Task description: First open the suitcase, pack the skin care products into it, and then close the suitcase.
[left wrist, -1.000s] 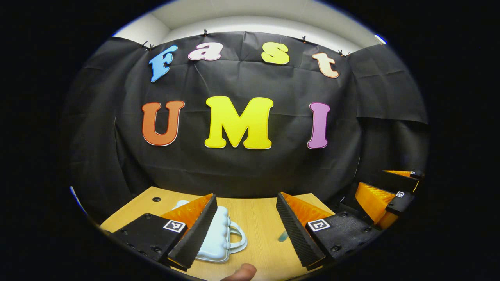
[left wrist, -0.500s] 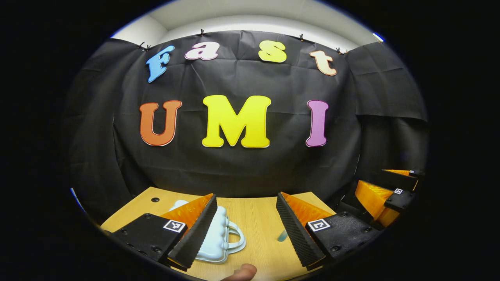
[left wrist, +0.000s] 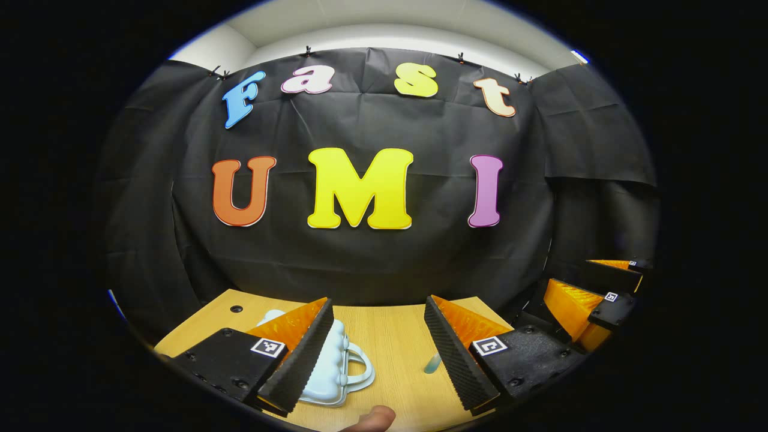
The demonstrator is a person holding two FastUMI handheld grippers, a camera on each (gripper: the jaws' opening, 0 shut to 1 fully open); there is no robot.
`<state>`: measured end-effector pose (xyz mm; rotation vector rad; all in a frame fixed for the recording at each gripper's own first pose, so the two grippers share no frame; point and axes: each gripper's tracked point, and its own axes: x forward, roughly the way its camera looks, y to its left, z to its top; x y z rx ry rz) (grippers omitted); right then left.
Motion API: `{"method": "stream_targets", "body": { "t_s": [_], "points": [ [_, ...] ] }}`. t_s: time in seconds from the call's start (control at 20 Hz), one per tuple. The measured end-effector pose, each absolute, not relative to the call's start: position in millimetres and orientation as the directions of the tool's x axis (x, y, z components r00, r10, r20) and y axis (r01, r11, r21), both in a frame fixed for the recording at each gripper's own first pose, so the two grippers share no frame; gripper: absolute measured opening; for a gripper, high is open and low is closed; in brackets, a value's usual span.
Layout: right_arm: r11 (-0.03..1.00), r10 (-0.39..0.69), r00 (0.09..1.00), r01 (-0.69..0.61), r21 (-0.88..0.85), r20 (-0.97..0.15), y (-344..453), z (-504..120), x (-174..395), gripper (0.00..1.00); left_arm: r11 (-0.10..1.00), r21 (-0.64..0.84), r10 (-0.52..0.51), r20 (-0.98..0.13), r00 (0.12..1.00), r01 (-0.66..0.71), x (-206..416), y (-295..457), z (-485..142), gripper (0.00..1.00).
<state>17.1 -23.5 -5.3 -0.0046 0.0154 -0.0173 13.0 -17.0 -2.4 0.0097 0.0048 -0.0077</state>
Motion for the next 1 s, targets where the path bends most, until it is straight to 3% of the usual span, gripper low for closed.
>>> {"method": "stream_targets", "body": {
  "t_s": [0.45, 0.65, 0.8, 1.0],
  "points": [
    [0.999, -0.035, 0.999, 0.035, -0.040, 0.006, -36.0, -2.6, 27.2, 0.79, 0.998, 0.047, 0.033, -0.014, 0.999, -0.033, 24.8, -5.1, -18.1, 0.97],
    [0.992, -0.112, 0.994, 0.112, -0.065, 0.002, -77.9, -12.5, 33.1, 0.80, 0.968, 0.248, 0.045, -0.027, 0.999, -0.037, 34.0, 8.8, -61.1, 0.98],
    [0.981, -0.167, 0.986, 0.166, -0.102, -0.004, -114.1, -23.9, 35.5, 0.79, 0.878, 0.478, 0.061, -0.039, 0.997, -0.035, 39.6, 17.2, -98.7, 0.99],
    [0.978, -0.178, 0.983, 0.173, -0.113, -0.036, -137.3, -42.8, 40.5, 0.79, 0.754, 0.656, 0.079, -0.062, 0.995, -0.019, 48.1, 25.1, -152.3, 0.98]
  ]
}}
